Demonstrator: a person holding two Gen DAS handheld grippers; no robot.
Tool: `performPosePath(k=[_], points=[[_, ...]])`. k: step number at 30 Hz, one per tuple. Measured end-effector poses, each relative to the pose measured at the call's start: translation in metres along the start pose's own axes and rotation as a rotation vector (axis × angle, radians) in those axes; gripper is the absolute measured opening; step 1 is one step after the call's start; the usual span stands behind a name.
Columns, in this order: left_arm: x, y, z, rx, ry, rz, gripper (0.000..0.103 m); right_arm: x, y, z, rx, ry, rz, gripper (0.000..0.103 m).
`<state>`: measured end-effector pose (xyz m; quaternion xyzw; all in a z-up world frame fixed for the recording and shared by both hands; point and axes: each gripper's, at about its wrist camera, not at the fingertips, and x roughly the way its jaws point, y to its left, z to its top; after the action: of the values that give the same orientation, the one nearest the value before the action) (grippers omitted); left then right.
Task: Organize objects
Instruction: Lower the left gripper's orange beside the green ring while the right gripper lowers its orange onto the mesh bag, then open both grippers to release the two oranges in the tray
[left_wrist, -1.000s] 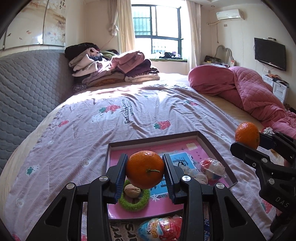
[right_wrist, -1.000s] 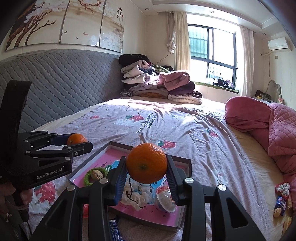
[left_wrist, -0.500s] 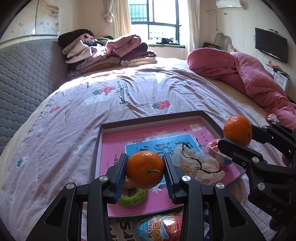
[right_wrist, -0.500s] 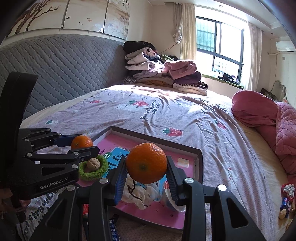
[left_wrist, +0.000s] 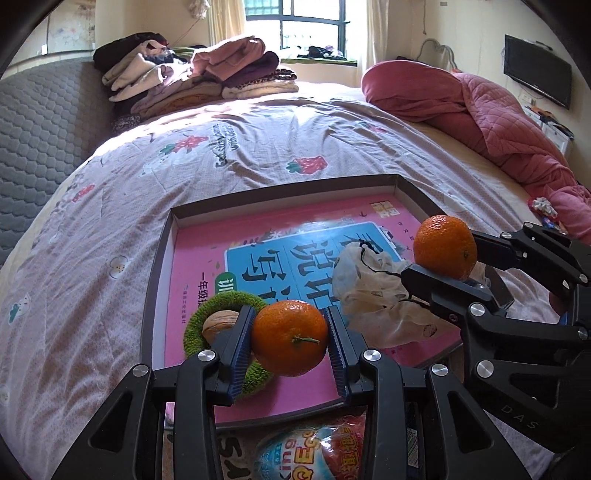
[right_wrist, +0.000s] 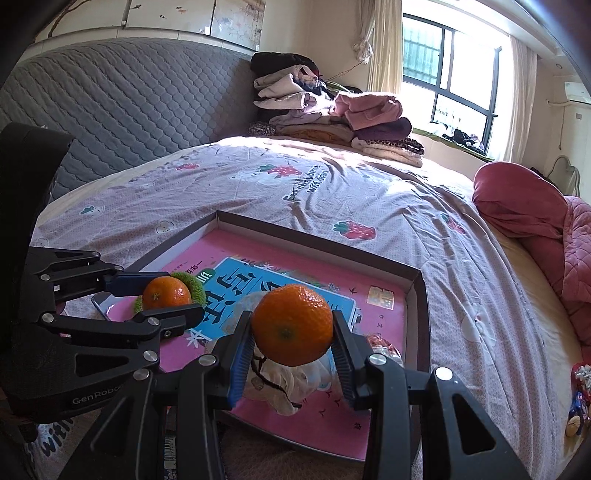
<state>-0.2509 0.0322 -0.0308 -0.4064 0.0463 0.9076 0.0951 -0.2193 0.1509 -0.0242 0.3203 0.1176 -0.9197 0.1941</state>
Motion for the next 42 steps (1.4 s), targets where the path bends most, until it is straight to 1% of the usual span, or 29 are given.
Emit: performPosePath(k=[5,9,12,17,23,29,35,42], points=[[0.005,-0.002,-0.002,0.009,0.017,-0.002,0.039,0.007,0.001,-0.003,-0.007,0.022,0.005,0.04],[0.009,0.0,-0.005,-0.002,0.036,-0.024,0.039,0.01,0.001,-0.005,-0.011,0.031,0.007,0.04],[0.01,-0.002,-0.006,0.012,0.038,-0.01,0.039,0.012,0.002,-0.006,-0.021,0.04,0.007,0.04],[0.014,-0.002,-0.009,0.018,0.054,-0.009,0.039,0.017,0.003,-0.01,-0.04,0.06,0.005,0.04],[0.018,-0.005,-0.011,0.051,0.064,0.019,0.039,0.023,0.006,-0.014,-0.066,0.082,-0.007,0.04],[0.02,-0.008,-0.012,0.071,0.071,0.031,0.04,0.026,0.007,-0.016,-0.091,0.092,-0.028,0.04],[0.018,-0.009,-0.012,0.078,0.077,0.027,0.04,0.029,0.012,-0.018,-0.133,0.105,-0.048,0.04],[0.018,-0.007,-0.013,0.07,0.079,0.015,0.04,0.029,0.011,-0.018,-0.131,0.104,-0.045,0.041]])
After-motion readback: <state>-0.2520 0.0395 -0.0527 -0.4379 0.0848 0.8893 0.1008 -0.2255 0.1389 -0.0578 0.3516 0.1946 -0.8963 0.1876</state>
